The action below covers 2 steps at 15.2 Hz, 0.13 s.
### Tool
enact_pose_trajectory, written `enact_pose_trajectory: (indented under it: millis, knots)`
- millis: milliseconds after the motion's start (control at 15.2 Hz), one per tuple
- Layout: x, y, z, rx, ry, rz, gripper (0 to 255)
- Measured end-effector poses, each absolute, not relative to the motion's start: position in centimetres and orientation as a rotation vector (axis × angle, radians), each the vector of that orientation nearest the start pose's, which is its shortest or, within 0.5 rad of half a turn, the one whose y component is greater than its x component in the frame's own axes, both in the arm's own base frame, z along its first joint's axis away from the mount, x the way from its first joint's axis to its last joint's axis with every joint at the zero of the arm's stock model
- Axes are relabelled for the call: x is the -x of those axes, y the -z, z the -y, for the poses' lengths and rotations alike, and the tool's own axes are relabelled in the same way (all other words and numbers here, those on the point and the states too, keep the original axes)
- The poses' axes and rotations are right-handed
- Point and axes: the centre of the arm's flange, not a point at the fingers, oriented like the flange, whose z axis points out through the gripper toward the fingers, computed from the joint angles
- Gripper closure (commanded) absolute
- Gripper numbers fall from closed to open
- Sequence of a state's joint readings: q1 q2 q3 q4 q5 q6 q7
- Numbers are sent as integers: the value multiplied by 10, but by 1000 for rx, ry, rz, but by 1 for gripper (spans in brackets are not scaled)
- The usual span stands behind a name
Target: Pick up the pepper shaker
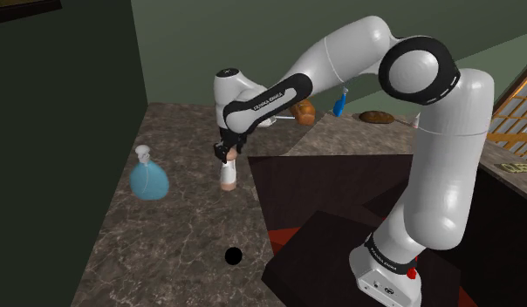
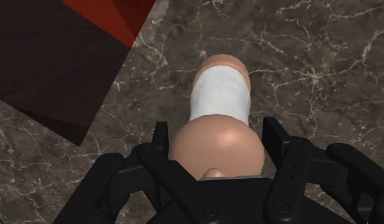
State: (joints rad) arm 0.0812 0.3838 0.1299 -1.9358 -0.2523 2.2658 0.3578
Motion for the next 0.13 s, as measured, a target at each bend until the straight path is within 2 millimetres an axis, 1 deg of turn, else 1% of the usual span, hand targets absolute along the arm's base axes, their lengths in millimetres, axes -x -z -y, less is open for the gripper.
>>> enact_pose_trajectory:
  millis: [132]
  knots:
    - [-604,-294,-119,3290,-9,20,255]
